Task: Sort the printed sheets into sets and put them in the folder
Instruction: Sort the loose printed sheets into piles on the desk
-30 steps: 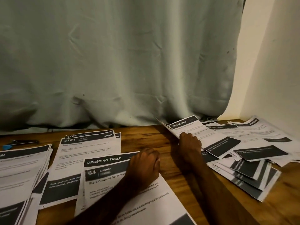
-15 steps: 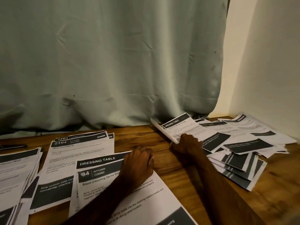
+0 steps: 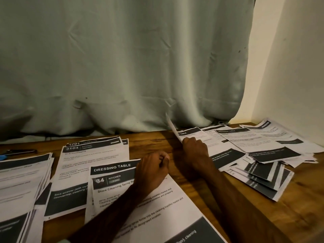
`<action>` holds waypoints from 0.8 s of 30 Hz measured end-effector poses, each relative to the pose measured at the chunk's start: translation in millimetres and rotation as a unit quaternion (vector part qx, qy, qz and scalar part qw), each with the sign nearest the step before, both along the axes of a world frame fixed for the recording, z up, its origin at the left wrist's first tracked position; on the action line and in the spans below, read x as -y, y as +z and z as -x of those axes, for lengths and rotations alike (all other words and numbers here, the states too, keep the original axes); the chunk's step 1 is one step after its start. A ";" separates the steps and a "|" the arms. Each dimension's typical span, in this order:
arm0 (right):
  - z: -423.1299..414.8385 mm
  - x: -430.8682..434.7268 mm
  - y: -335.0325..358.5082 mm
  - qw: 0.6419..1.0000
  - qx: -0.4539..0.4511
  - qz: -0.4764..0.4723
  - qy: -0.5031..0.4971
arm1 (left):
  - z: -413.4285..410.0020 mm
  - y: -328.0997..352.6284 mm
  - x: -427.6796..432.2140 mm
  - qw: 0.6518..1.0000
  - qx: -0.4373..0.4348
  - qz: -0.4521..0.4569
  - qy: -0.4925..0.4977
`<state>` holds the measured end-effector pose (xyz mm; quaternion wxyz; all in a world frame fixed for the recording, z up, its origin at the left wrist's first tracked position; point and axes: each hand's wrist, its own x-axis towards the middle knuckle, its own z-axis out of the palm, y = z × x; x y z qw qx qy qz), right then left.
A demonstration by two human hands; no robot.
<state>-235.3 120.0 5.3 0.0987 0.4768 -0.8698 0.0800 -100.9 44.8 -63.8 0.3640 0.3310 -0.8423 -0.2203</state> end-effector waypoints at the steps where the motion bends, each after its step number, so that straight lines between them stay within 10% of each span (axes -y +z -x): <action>1: -8.4 0.7 0.8 1.000 -0.004 0.002 0.014 | 0.2 1.1 1.8 0.997 -0.051 -0.059 -0.003; 8: -58.6 4.6 4.6 0.990 -0.016 -0.017 0.140 | -9.1 29.8 12.0 0.843 -0.300 -0.444 -0.047; 16: -37.4 8.2 -1.8 0.936 0.233 0.127 0.231 | -17.7 18.5 30.5 0.863 -0.254 -0.436 -0.013; 24: 32.3 7.2 -11.1 0.920 0.200 0.336 0.027 | -26.5 29.3 34.3 0.866 -0.286 -0.406 -0.062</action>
